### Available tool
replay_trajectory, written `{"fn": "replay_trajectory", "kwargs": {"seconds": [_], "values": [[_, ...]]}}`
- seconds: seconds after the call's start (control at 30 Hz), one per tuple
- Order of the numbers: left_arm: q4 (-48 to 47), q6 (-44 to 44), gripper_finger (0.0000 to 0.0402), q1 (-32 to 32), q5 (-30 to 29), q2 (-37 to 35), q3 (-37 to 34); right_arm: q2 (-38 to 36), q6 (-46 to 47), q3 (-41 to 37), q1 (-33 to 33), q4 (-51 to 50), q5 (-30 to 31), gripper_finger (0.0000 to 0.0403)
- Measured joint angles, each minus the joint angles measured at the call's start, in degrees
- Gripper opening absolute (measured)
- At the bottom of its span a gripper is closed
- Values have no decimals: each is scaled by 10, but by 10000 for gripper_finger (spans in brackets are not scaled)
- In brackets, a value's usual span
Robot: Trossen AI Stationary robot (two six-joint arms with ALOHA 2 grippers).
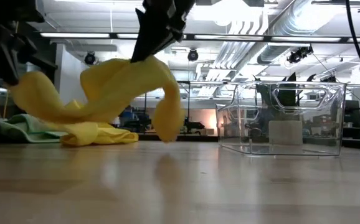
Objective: Fold microfiber towels
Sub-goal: Prepare the middle yellow microfiber towel
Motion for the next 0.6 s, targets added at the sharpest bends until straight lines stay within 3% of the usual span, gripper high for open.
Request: {"fn": "replay_trajectory", "kwargs": {"seconds": [0.23, 0.37, 0.6], "values": [[-29, 29, 0, 13, -5, -17, 0, -9, 100, -108, 34, 106, 50, 0], [-21, 16, 0, 11, -40, -9, -2, -22, 136, -144, 36, 170, 79, 0], [19, -2, 0, 4, -115, 13, -1, -41, 18, -145, 39, 196, 58, 0]]}}
